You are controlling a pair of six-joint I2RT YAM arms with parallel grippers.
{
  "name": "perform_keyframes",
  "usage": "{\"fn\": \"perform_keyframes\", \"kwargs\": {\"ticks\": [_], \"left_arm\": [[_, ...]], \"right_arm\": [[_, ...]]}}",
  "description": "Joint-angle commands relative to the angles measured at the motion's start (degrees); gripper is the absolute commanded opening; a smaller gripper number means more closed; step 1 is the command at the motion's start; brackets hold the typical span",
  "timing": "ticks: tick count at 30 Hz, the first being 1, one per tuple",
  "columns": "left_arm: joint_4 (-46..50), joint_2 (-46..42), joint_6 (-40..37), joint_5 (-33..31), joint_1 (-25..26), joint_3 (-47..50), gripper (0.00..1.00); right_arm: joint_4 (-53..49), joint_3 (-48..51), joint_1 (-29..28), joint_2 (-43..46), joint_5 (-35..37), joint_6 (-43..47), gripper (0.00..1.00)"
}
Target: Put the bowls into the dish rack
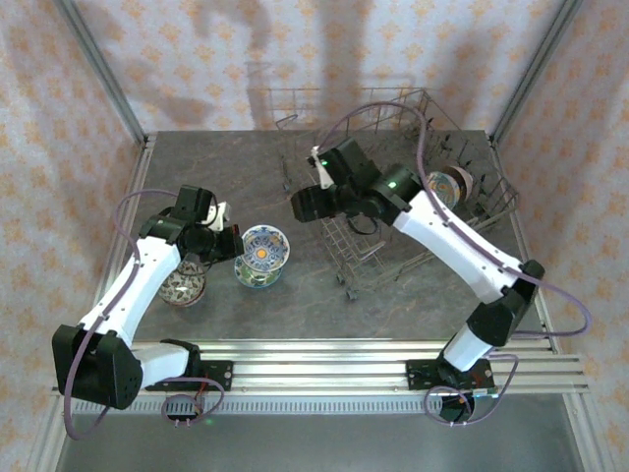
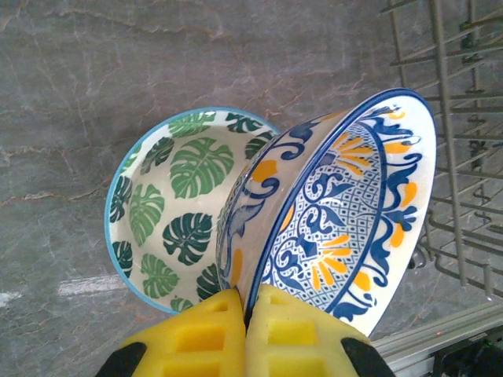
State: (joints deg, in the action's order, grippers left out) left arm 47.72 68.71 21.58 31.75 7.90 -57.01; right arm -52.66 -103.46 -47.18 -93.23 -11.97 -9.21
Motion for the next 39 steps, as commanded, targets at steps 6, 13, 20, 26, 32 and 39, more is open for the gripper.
{"fn": "perform_keyframes", "kwargs": {"ticks": [6, 13, 20, 26, 32, 39], "left_arm": [[0.9, -2.3, 0.0, 4.1, 0.3, -8.4, 0.0], [0.8, -2.8, 1.1, 5.7, 0.3, -11.0, 0.0], [-0.3, -3.6, 2.6, 6.6, 0.3, -11.6, 0.0], [-2.6, -4.4, 4.5, 7.6, 0.5, -10.5, 0.0], [-2.7, -4.5, 4.6, 7.1, 0.6, -10.1, 0.0], [-3.3, -4.5, 5.2, 6.8, 0.8, -9.6, 0.0]], "right_arm": [[-0.8, -3.8, -1.7, -7.5, -2.6, -2.9, 0.74], [-0.4, -4.3, -1.6, -10.8, -3.4, -4.8, 0.72], [1.9, -3.5, -1.4, -11.8, -4.3, -7.7, 0.66], [4.6, -1.5, -1.4, -11.9, -6.7, -9.8, 0.63], [5.1, -1.4, -1.4, -11.8, -8.5, -9.7, 0.56], [6.2, -0.5, -1.3, -10.5, -9.2, -10.0, 0.34]]}}
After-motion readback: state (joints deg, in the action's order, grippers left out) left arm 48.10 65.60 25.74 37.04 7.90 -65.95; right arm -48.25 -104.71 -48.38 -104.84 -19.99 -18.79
